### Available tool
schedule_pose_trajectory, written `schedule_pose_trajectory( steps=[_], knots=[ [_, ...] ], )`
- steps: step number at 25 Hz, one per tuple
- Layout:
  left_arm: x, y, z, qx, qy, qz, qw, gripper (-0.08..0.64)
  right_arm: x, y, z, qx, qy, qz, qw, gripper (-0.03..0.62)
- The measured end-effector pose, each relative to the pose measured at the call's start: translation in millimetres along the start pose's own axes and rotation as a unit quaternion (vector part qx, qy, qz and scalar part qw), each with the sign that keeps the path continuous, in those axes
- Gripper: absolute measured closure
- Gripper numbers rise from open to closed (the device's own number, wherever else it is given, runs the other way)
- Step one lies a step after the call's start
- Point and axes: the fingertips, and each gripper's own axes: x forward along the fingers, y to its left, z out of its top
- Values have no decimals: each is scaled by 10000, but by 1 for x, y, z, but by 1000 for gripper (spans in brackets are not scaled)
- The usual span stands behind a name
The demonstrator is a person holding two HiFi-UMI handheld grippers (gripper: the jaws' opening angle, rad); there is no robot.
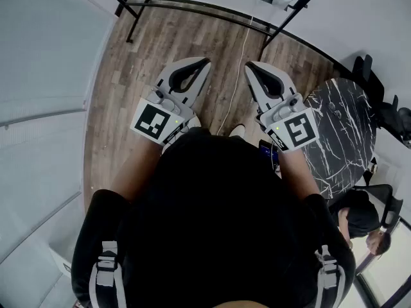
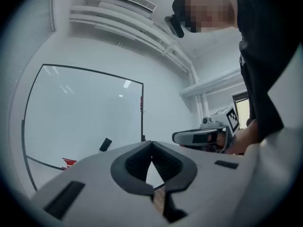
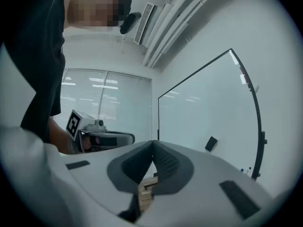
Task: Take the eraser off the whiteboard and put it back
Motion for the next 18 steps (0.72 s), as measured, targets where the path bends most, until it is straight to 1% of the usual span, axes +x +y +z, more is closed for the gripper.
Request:
schedule_pose_trajectory(
  steps=[4,9,13,18],
  knots=[
    [-8,-2,-2,-45,21,-59,10000,557,0,7,-2,-5,38,-19,10000,594],
    [-20,1,-4,-81,29,6,10000,557,0,16,-5,-101,96,-50,9999,594],
    [-28,6,-6,-115,35,28,9999,556,7,29,-7,-265,166,46,9995,594],
    [-38,14,-7,-144,-10,60,9999,557,17,39,-7,-218,187,105,9995,594]
  ],
)
